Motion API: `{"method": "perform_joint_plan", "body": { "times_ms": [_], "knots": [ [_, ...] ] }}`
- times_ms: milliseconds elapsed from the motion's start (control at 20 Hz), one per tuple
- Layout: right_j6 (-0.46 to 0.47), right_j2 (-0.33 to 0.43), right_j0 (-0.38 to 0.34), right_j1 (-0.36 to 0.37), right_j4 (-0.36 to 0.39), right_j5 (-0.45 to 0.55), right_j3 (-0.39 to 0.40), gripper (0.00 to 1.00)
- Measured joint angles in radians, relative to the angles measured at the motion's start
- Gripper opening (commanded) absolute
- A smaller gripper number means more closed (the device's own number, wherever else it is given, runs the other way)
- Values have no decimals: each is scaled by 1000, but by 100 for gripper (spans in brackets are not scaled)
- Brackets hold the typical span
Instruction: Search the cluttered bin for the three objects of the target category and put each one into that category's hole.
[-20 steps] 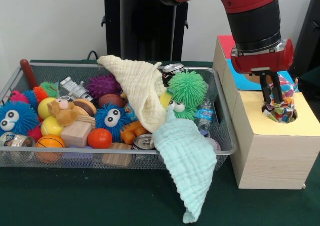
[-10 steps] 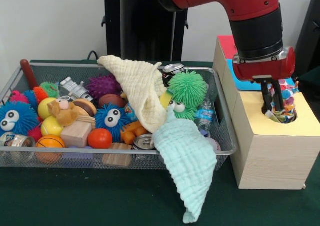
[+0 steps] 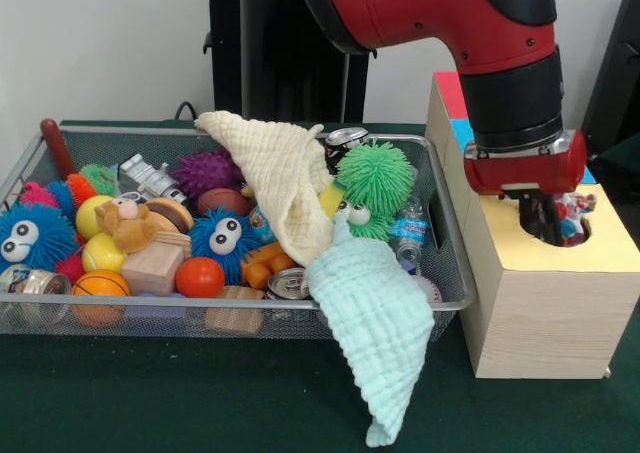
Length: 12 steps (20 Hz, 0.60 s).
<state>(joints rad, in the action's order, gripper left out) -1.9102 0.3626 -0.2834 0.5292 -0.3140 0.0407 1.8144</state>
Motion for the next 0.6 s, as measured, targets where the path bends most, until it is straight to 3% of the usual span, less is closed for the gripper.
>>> {"method": "perform_joint_plan", "body": {
  "times_ms": [600],
  "knots": [
    [0,3,3,-14,33,-56,-3,0]
  ]
}}
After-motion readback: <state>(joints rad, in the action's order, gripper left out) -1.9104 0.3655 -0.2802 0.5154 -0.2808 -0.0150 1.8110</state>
